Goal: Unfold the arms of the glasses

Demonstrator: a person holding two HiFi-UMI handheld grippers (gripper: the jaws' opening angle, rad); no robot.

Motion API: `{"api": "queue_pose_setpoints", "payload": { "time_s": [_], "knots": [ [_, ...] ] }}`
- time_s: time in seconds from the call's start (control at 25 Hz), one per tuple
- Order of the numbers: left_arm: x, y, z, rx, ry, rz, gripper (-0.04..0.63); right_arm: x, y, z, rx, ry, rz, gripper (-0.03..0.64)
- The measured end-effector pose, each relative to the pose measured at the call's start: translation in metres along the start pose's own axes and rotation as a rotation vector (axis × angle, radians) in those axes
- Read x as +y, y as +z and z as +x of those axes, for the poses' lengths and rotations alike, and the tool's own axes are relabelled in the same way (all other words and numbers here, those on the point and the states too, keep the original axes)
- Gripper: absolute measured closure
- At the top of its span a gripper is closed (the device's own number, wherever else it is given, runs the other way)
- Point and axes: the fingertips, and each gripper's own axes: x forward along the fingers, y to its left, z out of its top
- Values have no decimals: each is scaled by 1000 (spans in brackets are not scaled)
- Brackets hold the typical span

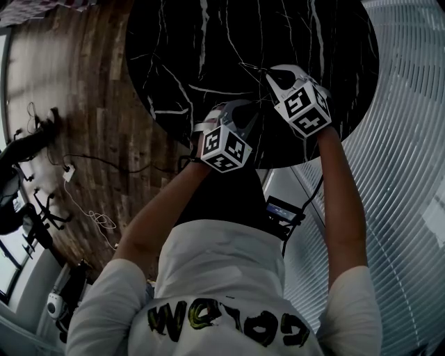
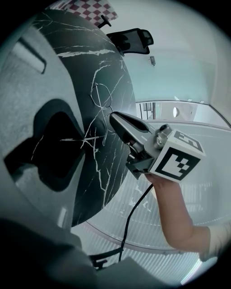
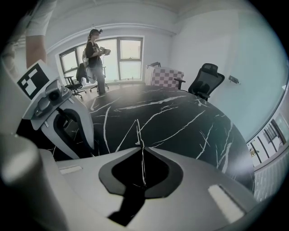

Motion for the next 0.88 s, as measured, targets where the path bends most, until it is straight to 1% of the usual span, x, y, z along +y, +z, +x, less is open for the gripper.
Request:
{"api": "queue_pose_setpoints", "payload": {
  "time_s": [0.28, 0.88],
  "knots": [
    [-5, 2, -1, 16, -2, -20, 525, 1, 0, -2, -1, -2, -6, 601],
    [-33, 8, 9, 49, -10, -44, 525, 2, 0, -1, -11, -13, -7, 598]
  ]
}}
